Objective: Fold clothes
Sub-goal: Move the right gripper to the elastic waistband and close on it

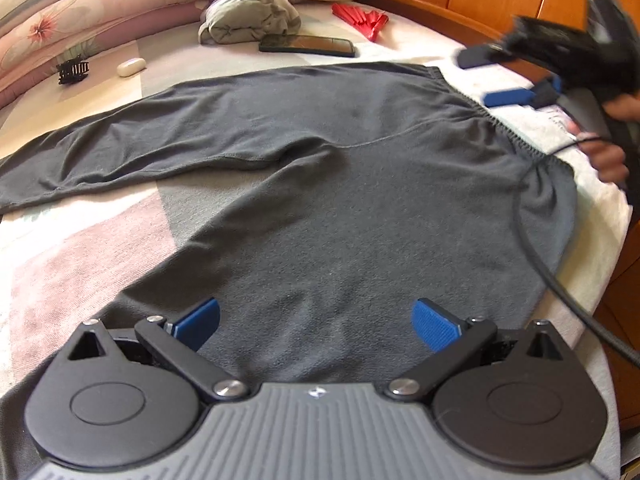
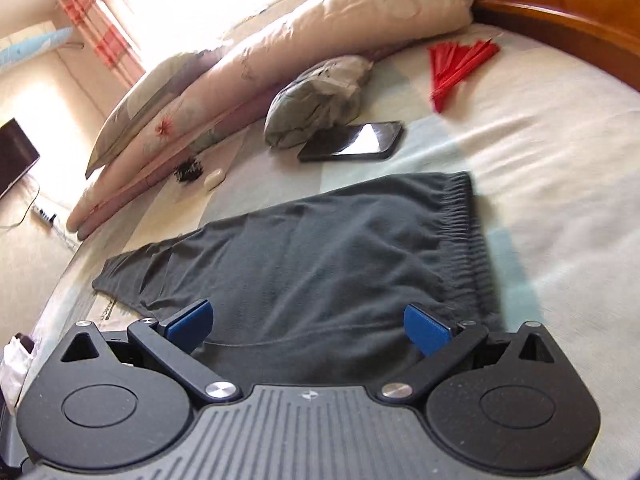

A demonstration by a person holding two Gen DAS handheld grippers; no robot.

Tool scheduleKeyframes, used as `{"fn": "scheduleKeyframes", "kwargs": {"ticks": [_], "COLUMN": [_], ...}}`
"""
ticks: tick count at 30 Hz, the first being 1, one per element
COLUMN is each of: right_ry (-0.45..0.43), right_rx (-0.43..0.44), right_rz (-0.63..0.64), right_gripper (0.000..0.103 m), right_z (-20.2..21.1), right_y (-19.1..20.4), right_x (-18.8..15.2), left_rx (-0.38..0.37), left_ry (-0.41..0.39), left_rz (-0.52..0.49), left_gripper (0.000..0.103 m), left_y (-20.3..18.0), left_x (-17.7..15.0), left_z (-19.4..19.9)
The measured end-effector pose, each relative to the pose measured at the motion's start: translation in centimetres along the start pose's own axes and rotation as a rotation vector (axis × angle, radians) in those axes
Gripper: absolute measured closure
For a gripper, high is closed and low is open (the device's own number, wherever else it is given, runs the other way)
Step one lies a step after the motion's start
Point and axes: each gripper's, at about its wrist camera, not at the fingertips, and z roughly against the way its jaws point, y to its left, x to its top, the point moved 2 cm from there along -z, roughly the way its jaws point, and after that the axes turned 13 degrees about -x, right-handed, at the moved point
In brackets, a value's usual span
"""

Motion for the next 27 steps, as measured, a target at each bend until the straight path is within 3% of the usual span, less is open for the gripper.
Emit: {"fn": "scheduleKeyframes", "kwargs": {"ticks": [2, 4, 7, 10, 14, 20, 27], "right_ry": [0.031, 0.057, 0.039, 0.022, 0.036, 0.08, 0.086], "right_rx": [0.011, -0.046, -0.17, -0.203, -0.203, -0.001, -0.088], "right_rz": [0.042, 0.099, 0.178, 0.172, 0.111, 0.074, 0.101], "right_gripper": [0.0, 0.0, 0.0, 0.0, 0.0, 0.0, 0.0], "right_z": [-1.9, -3.5, -4.0, -3.1, -1.4, -0.8, -0.3], "right_y": [1.3, 2.1, 1.1, -1.3, -1.5, 0.8, -0.9], "right_x": [0.1, -0.1, -0.7, -0.9, -0.4, -1.2, -2.9], "left_rx": [0.005, 0.015, 0.015, 0.003, 0.002, 0.008, 0.023], "left_ry": [0.008, 0.017, 0.012, 0.006, 0.009, 0.015, 0.025], "left_rz": [0.011, 0.015, 0.016, 0.026, 0.008, 0.029, 0.022], "left_gripper": [0.001, 0.001, 0.001, 0.001, 0.001, 0.001, 0.001], "left_y": [0.4, 0.7, 1.1, 1.7, 1.7, 1.9, 2.0], "left_x": [-0.1, -0.2, -0.5, -0.6, -0.6, -0.5, -0.5], "left_z": [-0.2, -0.3, -0.2, -0.3, -0.5, -0.4, -0.3]}}
